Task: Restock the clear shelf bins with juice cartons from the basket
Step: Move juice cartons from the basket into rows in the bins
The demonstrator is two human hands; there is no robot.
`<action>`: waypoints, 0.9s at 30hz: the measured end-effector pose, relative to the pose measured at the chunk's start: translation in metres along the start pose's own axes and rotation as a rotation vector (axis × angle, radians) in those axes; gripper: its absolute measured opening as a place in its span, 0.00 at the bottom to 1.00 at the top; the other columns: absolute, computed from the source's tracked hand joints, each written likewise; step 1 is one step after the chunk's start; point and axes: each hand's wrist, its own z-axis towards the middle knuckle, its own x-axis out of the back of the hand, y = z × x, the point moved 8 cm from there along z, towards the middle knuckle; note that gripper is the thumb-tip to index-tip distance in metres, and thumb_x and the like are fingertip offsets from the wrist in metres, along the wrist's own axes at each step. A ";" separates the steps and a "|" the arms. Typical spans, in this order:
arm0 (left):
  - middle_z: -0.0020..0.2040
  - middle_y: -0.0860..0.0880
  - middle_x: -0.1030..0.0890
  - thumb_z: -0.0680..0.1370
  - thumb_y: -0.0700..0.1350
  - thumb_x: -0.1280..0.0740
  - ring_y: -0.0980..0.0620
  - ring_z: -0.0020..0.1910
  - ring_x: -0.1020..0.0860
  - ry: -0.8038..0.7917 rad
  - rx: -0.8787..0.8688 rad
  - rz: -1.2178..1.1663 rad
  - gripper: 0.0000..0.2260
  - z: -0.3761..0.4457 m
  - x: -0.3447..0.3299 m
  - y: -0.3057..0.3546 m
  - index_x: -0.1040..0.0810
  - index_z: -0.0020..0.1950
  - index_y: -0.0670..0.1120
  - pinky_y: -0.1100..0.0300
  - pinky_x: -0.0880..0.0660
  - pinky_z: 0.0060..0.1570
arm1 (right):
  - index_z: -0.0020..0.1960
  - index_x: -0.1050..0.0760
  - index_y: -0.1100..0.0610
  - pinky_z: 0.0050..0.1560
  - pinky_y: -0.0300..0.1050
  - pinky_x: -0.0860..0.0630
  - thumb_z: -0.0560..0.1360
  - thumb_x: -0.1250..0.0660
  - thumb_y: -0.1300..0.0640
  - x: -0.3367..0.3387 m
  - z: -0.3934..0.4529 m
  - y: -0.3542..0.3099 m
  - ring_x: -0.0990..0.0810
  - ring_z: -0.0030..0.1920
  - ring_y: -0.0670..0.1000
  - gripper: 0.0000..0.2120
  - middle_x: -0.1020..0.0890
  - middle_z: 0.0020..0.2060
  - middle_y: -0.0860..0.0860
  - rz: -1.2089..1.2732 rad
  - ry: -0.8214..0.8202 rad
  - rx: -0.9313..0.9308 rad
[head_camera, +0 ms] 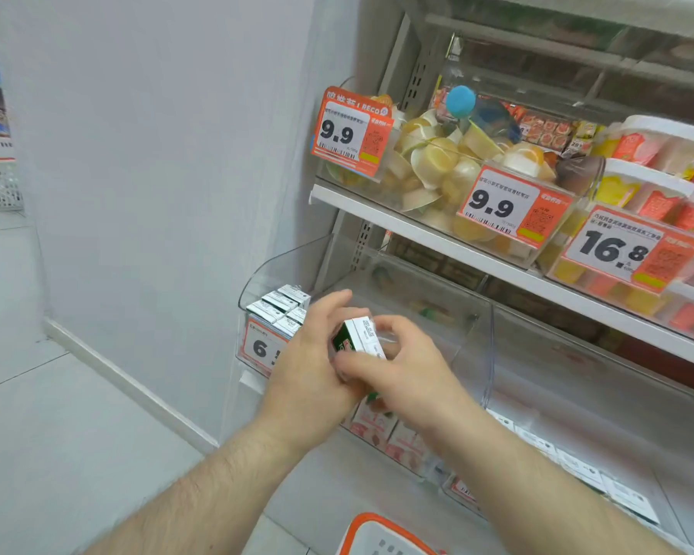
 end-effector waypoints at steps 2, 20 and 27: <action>0.60 0.68 0.25 0.63 0.43 0.27 0.64 0.61 0.25 -0.027 -0.007 0.027 0.40 0.001 -0.003 0.003 0.41 0.61 0.79 0.61 0.26 0.60 | 0.52 0.23 0.48 0.35 0.48 0.19 0.66 0.28 0.54 0.001 0.001 -0.001 0.17 0.35 0.49 0.15 0.15 0.39 0.49 -0.060 0.068 0.058; 0.71 0.48 0.42 0.70 0.55 0.26 0.46 0.63 0.32 0.326 0.767 -0.117 0.41 -0.007 0.009 -0.114 0.45 0.76 0.49 0.48 0.31 0.62 | 0.38 0.21 0.54 0.34 0.43 0.27 0.72 0.33 0.61 0.002 0.150 0.010 0.22 0.37 0.52 0.05 0.19 0.35 0.50 -0.350 0.165 0.034; 0.70 0.48 0.41 0.71 0.48 0.29 0.54 0.51 0.34 0.327 0.759 -0.181 0.39 -0.003 0.002 -0.110 0.48 0.76 0.52 0.53 0.30 0.56 | 0.34 0.26 0.60 0.27 0.41 0.31 0.72 0.32 0.64 -0.038 0.187 0.029 0.31 0.26 0.51 0.09 0.20 0.34 0.56 -0.326 -0.075 -0.143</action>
